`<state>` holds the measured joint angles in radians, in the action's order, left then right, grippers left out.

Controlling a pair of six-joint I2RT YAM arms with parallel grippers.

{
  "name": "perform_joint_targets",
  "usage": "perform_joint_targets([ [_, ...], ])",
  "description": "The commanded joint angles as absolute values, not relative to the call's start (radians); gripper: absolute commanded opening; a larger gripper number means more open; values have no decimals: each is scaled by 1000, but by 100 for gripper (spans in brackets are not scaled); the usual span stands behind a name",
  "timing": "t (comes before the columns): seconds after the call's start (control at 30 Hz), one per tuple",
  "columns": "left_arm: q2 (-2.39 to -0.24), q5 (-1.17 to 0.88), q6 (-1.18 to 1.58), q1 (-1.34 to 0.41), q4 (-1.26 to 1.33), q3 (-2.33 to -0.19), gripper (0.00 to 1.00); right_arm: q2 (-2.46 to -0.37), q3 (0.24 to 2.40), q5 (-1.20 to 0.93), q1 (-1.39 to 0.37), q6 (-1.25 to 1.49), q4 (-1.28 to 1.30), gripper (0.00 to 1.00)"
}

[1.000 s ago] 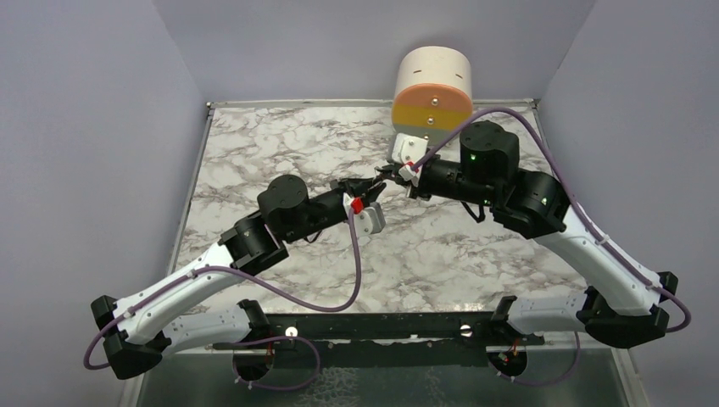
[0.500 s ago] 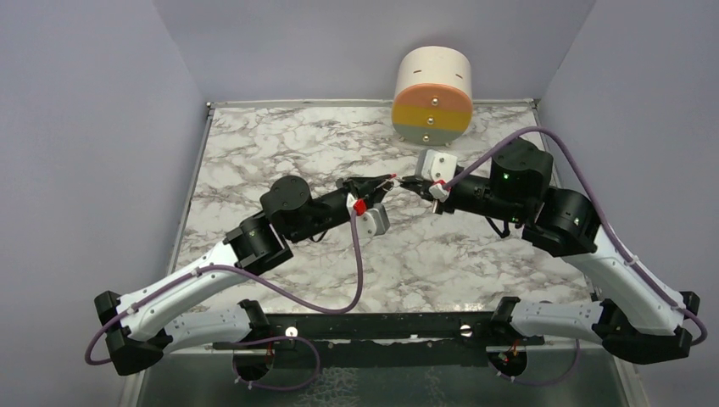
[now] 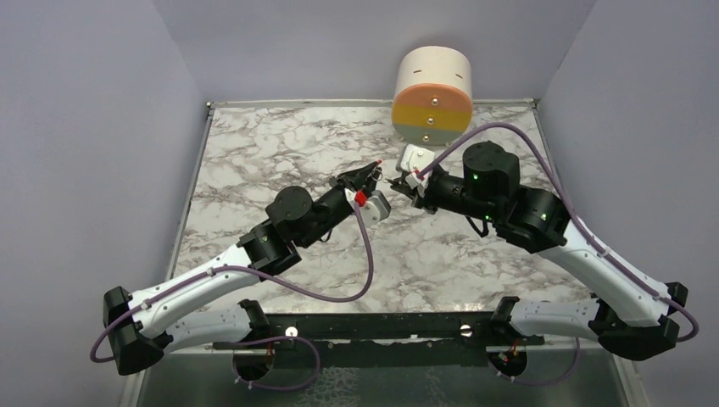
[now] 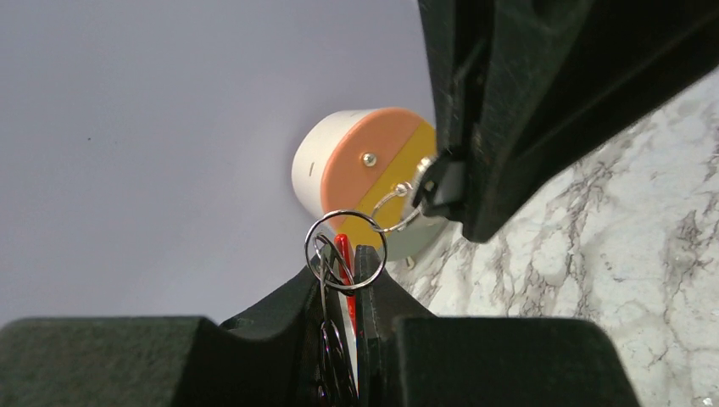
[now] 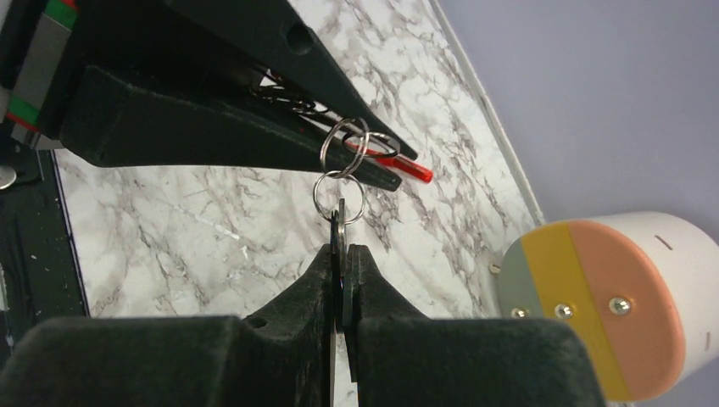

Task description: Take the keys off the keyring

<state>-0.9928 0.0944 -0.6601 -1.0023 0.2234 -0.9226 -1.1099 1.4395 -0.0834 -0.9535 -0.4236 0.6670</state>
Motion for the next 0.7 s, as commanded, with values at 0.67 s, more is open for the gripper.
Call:
perform_joint_targets([
  [0.67, -965, -61, -701, -996, -8, -1007, 0, -1067, 1381, -5, -948, -380, 515, 7],
])
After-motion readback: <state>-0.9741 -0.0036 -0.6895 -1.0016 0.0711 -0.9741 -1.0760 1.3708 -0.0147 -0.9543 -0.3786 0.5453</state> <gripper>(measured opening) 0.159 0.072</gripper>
